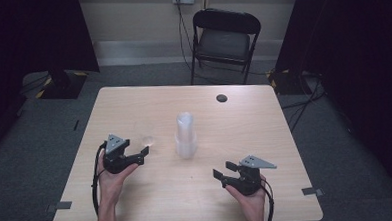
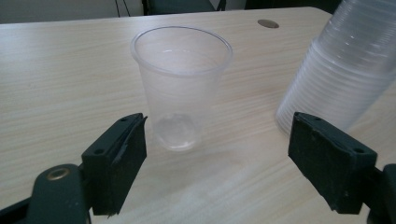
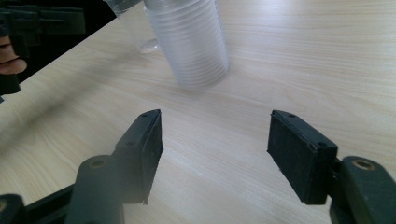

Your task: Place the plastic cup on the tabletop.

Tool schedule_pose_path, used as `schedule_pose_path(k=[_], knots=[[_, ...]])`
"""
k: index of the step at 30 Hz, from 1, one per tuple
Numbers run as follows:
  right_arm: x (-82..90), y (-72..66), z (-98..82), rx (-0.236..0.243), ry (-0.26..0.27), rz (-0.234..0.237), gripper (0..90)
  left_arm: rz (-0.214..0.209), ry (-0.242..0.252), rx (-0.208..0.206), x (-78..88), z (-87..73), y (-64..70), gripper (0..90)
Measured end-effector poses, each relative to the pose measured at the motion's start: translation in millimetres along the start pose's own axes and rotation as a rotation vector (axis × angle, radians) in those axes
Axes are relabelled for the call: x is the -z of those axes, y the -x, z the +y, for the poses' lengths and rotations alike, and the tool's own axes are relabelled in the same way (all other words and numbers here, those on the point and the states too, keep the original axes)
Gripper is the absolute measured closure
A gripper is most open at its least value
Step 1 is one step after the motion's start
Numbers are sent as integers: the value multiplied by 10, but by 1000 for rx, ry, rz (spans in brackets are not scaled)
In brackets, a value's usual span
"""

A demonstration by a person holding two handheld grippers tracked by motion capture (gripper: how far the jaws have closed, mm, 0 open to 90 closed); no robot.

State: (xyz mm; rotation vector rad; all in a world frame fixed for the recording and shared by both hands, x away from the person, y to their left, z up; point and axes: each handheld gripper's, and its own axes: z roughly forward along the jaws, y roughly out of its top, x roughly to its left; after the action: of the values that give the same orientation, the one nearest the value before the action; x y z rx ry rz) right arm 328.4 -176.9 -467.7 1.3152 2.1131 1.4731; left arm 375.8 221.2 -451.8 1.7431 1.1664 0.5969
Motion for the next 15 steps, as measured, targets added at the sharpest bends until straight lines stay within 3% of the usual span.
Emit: schedule_pose_path(k=[5, 10, 15], knots=[[16, 2, 2, 9, -2, -16, 349, -28, 32, 7, 126, -90, 119, 193], [16, 0, -6, 23, -11, -29, 346, -43, 22, -9, 217, -211, 207, 192], [4, -10, -2, 39, -22, -49, 343, -62, 32, 5, 276, -312, 323, 170]])
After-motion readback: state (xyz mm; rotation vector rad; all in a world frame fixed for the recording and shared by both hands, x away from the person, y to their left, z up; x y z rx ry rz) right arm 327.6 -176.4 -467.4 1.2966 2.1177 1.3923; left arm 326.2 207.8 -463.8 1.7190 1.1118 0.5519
